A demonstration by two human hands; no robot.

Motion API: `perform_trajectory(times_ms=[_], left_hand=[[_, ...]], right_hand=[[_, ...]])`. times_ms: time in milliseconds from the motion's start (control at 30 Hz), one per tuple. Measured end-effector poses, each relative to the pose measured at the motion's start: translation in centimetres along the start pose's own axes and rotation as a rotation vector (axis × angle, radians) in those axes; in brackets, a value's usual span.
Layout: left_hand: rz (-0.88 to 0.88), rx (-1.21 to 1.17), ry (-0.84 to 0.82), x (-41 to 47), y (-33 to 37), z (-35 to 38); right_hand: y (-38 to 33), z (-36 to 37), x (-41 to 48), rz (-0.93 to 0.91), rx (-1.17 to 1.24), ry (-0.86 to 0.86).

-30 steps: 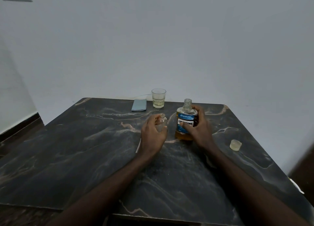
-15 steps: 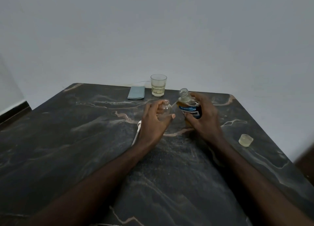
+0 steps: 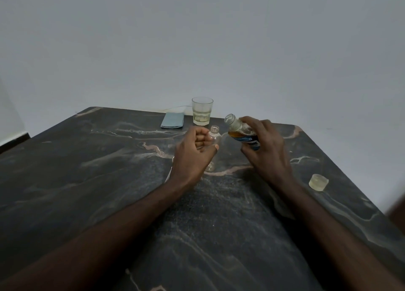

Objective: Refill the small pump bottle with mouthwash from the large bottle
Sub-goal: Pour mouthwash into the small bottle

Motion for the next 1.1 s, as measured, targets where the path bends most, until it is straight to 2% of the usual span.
perform_trajectory(times_ms=[300, 1100], left_hand=[[0.001, -0.04, -0.076, -0.07, -0.24, 0.05], [0.027, -0.036, -0.064, -0.21, -0.28, 0.02]], right_hand=[[0.46, -0.06, -0.15, -0.04, -0.038, -0.03], [0.51, -0.39, 0.23, -0.092, -0.168, -0.056]])
Point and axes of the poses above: each hand's wrist, its own x-axis towards the middle knuckle, its own z-axis out of the palm, y = z × x, the point moved 1 cm from there along x, towards the middle knuckle, and after that the axes turned 12 degrees about -z, right-handed, at the moved point
